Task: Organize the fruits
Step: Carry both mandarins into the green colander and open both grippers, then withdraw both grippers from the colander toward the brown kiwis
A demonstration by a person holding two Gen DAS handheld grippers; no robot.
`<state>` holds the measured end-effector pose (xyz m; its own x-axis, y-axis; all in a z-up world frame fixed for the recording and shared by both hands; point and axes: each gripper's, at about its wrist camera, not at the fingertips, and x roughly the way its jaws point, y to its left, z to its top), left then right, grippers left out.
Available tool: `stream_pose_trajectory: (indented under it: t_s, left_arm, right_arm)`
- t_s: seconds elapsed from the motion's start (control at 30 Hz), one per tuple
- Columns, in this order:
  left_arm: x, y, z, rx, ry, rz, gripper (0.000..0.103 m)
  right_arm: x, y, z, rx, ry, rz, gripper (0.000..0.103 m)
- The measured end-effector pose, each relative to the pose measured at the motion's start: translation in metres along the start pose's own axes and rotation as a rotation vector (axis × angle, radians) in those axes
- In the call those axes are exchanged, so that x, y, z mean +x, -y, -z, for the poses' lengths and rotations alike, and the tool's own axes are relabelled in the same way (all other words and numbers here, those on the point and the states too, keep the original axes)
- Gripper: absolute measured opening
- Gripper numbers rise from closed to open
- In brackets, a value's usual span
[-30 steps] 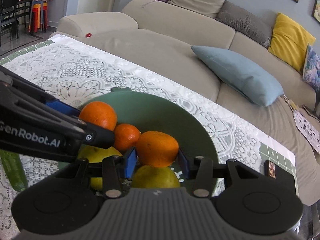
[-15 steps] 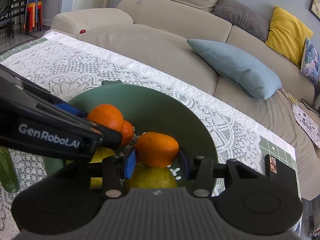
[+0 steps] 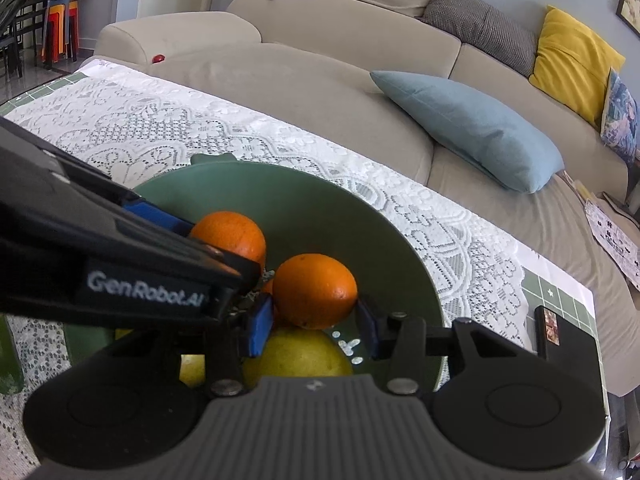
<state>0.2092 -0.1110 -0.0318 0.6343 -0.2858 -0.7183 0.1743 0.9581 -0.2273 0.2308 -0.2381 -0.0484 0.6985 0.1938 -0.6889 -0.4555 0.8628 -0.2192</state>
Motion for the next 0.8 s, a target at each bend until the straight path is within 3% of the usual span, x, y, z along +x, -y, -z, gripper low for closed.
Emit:
stream_pose_trajectory:
  t_s: [0.43,0.5,0.57,0.8]
  left_arm:
    - [-0.011,-0.01,0.0,-0.053,0.011,0.043,0.069]
    - [-0.016,-0.011,0.0,-0.059,0.017,0.047,0.07]
    - [-0.02,-0.013,0.0,-0.06,0.023,0.048,0.07]
    - [-0.039,-0.017,0.002,-0.052,0.054,0.029,0.071]
  right_arm:
    - [-0.009,-0.007,0.0,-0.045,0.009,0.051,0.05]
    - [-0.012,-0.008,-0.001,-0.053,0.011,0.068,0.054]
    - [-0.017,-0.007,-0.001,-0.054,0.026,0.084,0.068]
    - [-0.033,-0.011,-0.005,-0.054,0.082,0.087,0.069]
